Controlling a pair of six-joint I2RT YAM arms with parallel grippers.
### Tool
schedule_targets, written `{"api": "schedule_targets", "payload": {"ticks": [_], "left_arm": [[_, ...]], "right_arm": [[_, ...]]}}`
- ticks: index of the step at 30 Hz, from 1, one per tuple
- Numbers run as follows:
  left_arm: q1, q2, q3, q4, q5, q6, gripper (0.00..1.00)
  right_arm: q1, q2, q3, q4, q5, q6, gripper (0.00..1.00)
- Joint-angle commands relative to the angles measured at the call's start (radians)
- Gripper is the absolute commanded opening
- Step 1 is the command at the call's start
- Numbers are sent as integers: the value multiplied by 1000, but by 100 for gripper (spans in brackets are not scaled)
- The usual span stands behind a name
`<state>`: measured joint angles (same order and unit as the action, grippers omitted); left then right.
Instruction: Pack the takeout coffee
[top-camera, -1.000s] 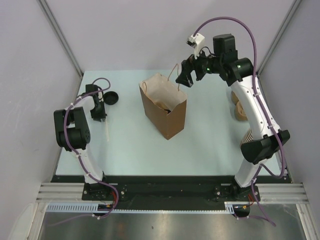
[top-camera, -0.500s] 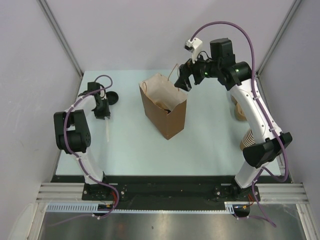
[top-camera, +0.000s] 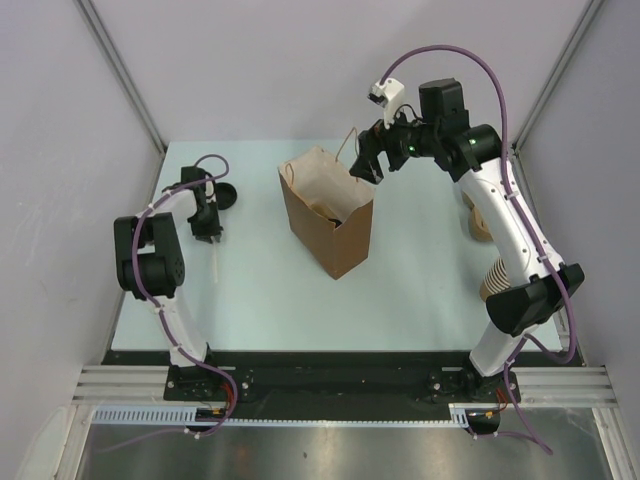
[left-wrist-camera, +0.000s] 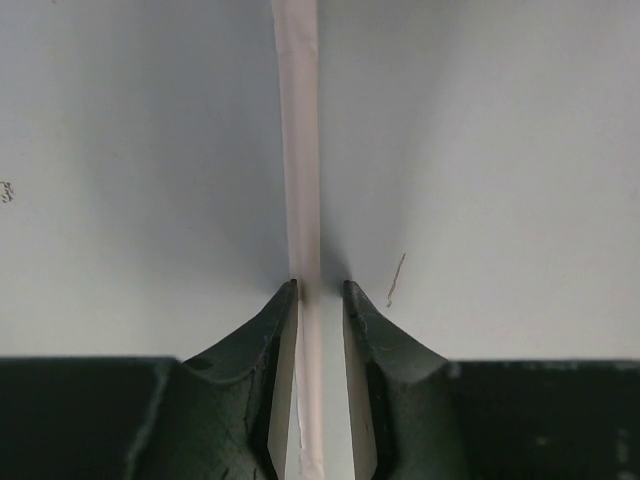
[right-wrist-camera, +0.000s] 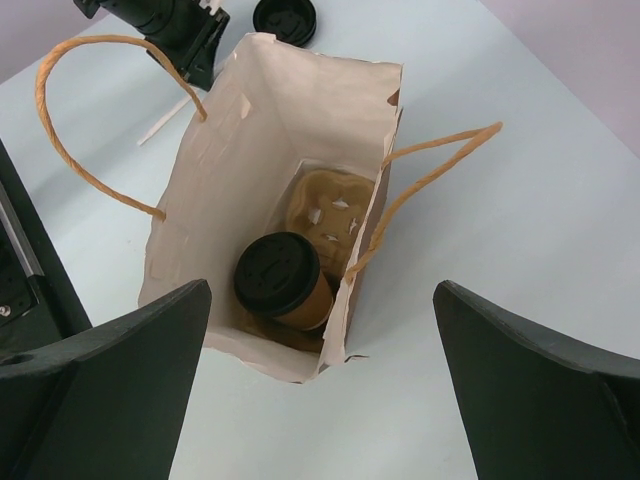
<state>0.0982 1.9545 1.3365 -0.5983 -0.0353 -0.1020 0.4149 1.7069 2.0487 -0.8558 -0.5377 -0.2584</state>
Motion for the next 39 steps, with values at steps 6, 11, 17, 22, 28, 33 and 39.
{"api": "schedule_targets", "payload": {"ticks": [6,11,17,22,28,33,39], "left_arm": [[9,3,-31,-49,55,5,0],[-15,-132,-65,-86,167,30,0],[-34,-446,-67,-121,438,44,0],[-70,-607,24,26,621,-49,0],[-187,-750,13,484,713,-201,0],[-253,-770,72,670,803,-206,0],[-336,-802,128,522,917,207,0]], "right_arm": [[2,-43,-1,31,-10,-8,100],[2,-58,-9,56,-36,-2,100],[19,-59,57,130,-53,70,100],[50,-32,123,208,-68,151,100],[90,37,246,440,-39,301,93],[142,88,333,534,-31,306,89],[150,67,403,483,-30,170,88]]}}
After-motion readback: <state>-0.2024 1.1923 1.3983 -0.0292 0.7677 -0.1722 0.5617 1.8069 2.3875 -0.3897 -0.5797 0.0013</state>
